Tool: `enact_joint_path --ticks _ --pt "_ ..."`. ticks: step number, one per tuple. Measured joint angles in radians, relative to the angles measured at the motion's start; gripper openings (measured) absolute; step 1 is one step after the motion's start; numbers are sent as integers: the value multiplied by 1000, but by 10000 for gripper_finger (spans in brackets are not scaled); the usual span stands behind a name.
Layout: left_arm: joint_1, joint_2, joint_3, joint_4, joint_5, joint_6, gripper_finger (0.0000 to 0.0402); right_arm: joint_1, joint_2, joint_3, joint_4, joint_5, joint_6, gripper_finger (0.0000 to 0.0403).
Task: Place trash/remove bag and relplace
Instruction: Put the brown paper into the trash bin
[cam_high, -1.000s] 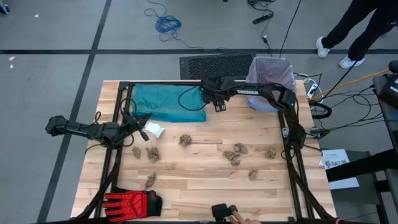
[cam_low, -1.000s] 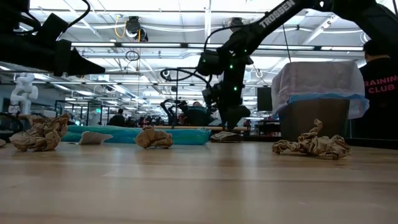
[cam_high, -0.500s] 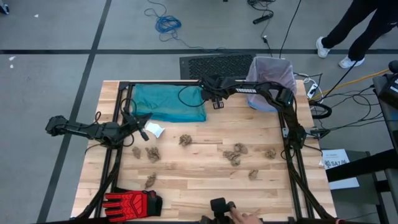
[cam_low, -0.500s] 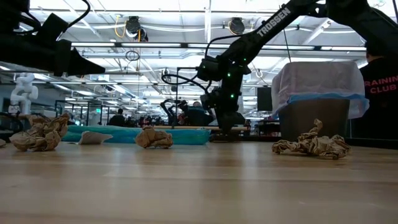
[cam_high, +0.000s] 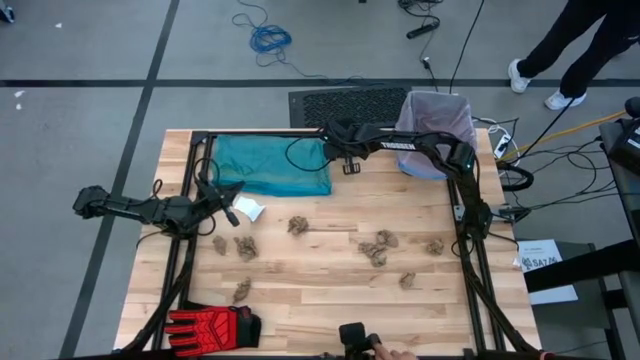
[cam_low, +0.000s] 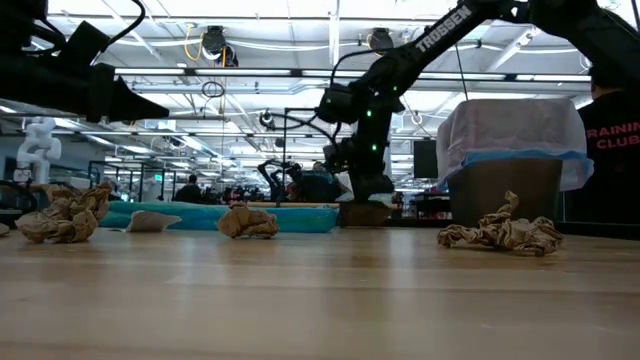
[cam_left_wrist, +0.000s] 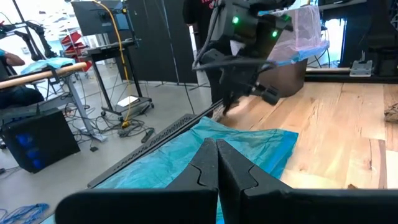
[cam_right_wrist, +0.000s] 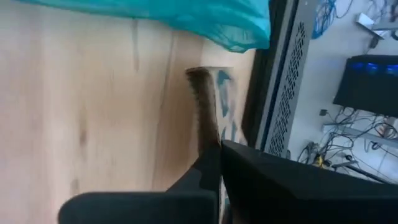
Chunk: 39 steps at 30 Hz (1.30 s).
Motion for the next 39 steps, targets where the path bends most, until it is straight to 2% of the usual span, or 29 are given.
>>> enact_joint_path --ticks 5,10,17,20,23,32,39 --pt "0 0 0 0 0 0 0 35 -99 1 -14 2 24 0" --pt "0 0 0 0 0 0 0 69 -252 1 -16 25 50 0" --pt "0 0 0 0 0 0 0 78 -508 2 -95 223 163 0" --pt "0 0 0 0 0 0 0 64 -604 2 -180 322 263 0" --pt "0 0 0 0 0 0 0 32 -673 3 -293 362 400 0" --pt "0 0 0 0 0 0 0 -62 -723 2 -720 353 726 0" --pt "0 0 0 0 0 0 0 -99 -723 2 -765 277 850 4"
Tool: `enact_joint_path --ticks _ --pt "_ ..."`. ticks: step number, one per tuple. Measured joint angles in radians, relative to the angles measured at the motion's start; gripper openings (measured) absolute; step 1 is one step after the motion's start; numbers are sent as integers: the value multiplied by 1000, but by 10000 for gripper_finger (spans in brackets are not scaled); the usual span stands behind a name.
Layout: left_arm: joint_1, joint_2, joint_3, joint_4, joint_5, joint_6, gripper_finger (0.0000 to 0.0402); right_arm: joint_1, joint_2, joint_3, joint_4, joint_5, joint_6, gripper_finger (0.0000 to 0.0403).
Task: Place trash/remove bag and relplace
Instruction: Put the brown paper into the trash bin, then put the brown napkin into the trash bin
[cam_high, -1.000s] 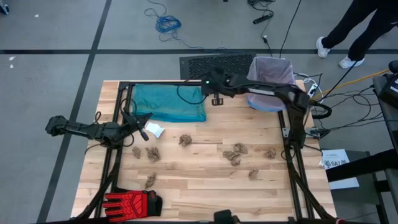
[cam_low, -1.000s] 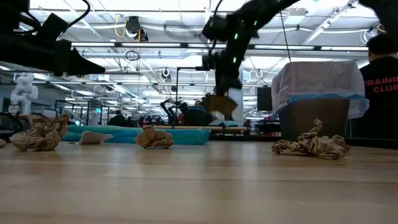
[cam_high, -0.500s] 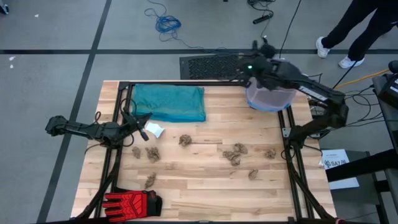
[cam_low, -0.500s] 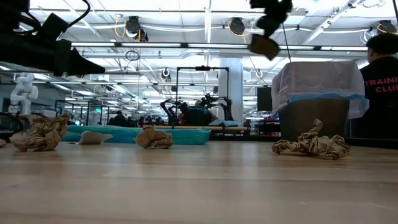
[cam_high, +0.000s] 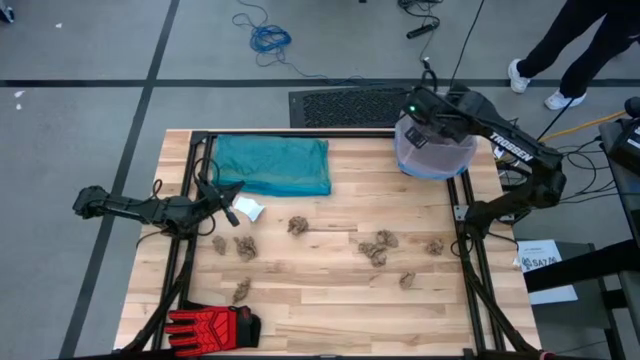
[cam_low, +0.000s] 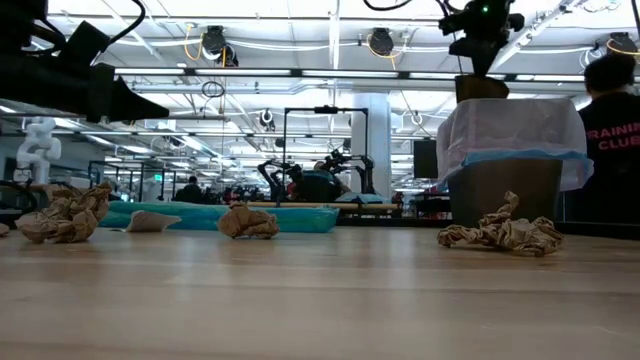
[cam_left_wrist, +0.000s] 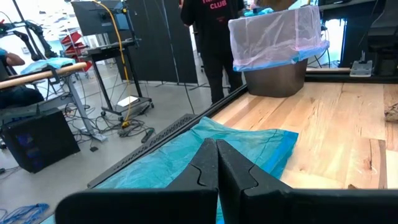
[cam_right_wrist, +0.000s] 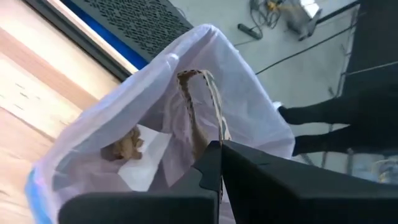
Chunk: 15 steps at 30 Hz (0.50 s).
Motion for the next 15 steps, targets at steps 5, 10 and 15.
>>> enact_joint_path --ticks 5,10,15 --pt "0 0 0 0 0 0 0 0 0 0 4 5 5 51" --pt "0 0 0 0 0 0 0 0 0 -1 4 49 -6 121" --pt "0 0 0 0 0 0 0 4 1 14 -1 53 -28 175"
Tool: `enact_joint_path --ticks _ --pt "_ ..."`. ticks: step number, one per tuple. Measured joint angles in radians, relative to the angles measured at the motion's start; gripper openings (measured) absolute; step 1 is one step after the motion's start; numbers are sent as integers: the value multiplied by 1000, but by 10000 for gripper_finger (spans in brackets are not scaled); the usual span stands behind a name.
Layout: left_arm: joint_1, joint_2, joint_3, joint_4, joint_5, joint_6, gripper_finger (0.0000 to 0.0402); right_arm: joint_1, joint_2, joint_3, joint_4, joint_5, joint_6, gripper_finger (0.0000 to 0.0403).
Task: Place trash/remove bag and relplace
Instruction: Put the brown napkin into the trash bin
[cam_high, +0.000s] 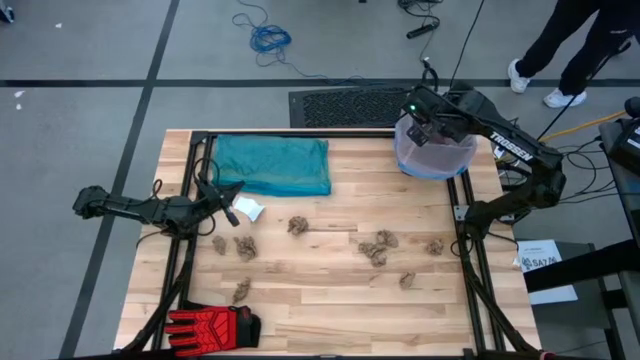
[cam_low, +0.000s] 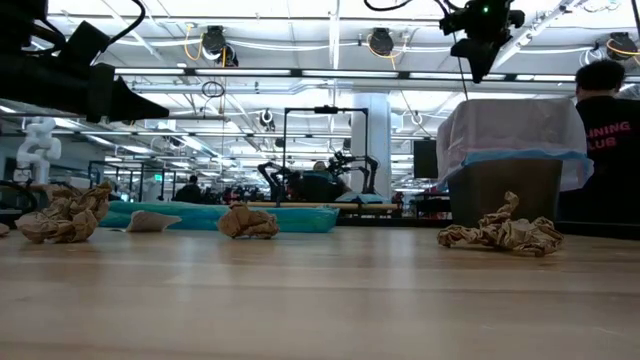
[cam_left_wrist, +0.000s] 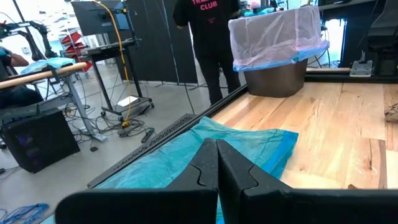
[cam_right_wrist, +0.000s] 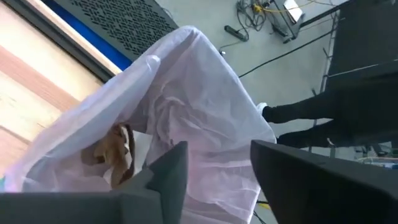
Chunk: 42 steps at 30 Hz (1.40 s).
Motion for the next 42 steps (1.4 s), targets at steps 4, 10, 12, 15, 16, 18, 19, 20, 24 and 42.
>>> enact_joint_path --ticks 4,10,12,15,16,18,19,20,24,42 --pt "0 0 0 0 0 0 0 37 -1 68 4 -118 0 192" --pt "0 0 0 0 0 0 0 135 -2 169 11 -476 39 190" --pt "0 0 0 0 0 0 0 181 1 163 -4 -597 41 183" --pt "0 0 0 0 0 0 0 254 25 138 -41 -716 71 170" --pt "0 0 0 0 0 0 0 280 33 125 -50 -746 84 166" --pt "0 0 0 0 0 0 0 331 49 91 -54 -787 116 161" --pt "0 0 0 0 0 0 0 356 57 74 -54 -796 126 160" --pt "0 0 0 0 0 0 0 381 64 54 -53 -802 138 160" --pt "0 0 0 0 0 0 0 462 81 -59 -22 -807 211 159" --pt "0 0 0 0 0 0 0 616 81 -465 274 -827 414 178"
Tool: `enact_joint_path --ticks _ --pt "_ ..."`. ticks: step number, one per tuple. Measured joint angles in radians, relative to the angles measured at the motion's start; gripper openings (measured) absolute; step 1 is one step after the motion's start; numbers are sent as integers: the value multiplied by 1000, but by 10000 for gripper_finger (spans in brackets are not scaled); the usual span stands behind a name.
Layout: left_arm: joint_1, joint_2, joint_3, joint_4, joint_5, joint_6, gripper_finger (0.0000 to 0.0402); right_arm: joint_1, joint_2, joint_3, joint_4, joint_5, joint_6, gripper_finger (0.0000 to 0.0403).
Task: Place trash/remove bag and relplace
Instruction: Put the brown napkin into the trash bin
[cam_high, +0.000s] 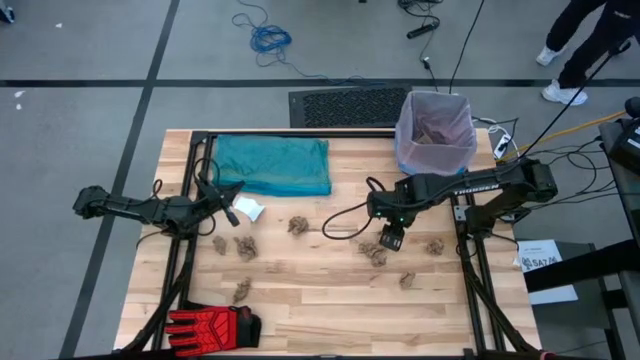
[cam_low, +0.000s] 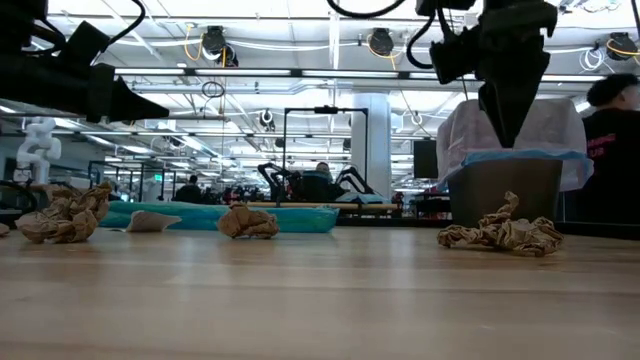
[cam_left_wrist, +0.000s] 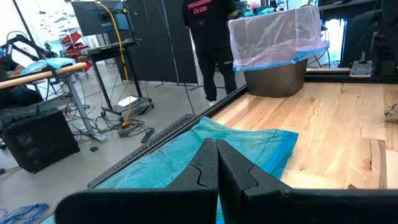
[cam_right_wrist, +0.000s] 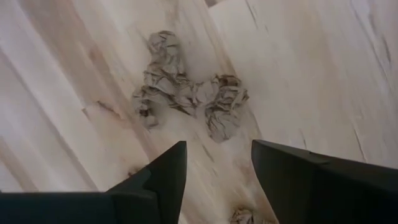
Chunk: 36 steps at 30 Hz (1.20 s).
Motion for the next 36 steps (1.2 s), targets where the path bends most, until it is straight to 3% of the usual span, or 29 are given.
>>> enact_joint_path --ticks 12,24,36 --pt "0 0 0 0 0 0 0 8 -1 -92 139 18 77 242" --pt "0 0 0 0 0 0 0 51 -1 -314 433 33 134 251" --pt "0 0 0 0 0 0 0 51 -1 -419 581 255 211 251"
